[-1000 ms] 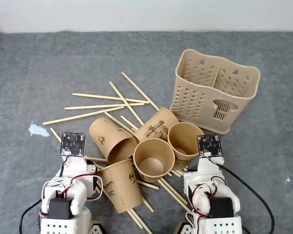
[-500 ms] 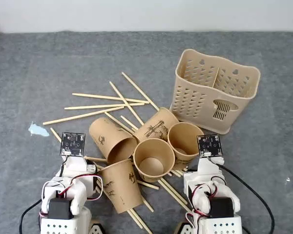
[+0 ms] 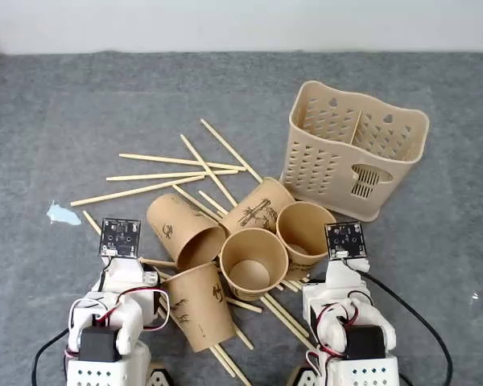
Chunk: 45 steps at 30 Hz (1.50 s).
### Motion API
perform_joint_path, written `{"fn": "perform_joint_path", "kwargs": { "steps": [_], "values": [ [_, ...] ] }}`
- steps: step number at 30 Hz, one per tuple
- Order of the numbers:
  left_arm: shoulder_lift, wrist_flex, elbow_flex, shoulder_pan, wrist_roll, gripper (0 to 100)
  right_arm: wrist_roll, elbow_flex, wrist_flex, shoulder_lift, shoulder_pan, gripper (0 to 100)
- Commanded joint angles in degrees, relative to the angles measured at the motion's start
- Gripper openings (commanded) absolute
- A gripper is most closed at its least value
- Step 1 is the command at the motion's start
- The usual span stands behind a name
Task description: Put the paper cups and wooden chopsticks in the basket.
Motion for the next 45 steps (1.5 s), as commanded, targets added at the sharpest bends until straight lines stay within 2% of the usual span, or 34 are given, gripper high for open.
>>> {"fn": "perform_joint_path", "kwargs": {
  "steps": [1, 21, 29, 39, 45],
  "values": [
    [-0.97, 0.18, -0.48, 0.18, 0.62, 1, 0.44, 0.97, 0.31, -0.84, 0.04, 0.9],
    [-0.97, 0.18, -0.48, 0.18, 0.62, 1, 0.62, 0.26, 0.57, -0.84, 0.40, 1.1],
    [-0.97, 0.18, -0.48, 0.18, 0.62, 1, 0.62, -16.88, 2.95, -0.84, 16.04, 1.2],
    [-0.97, 0.18, -0.48, 0.18, 0.62, 1, 0.09, -36.13, 2.33, -0.84, 16.04, 0.9],
    [-0.97, 0.18, -0.48, 0.18, 0.62, 1, -3.69, -44.04, 3.12, 3.03, 15.25, 0.8]
  ]
}}
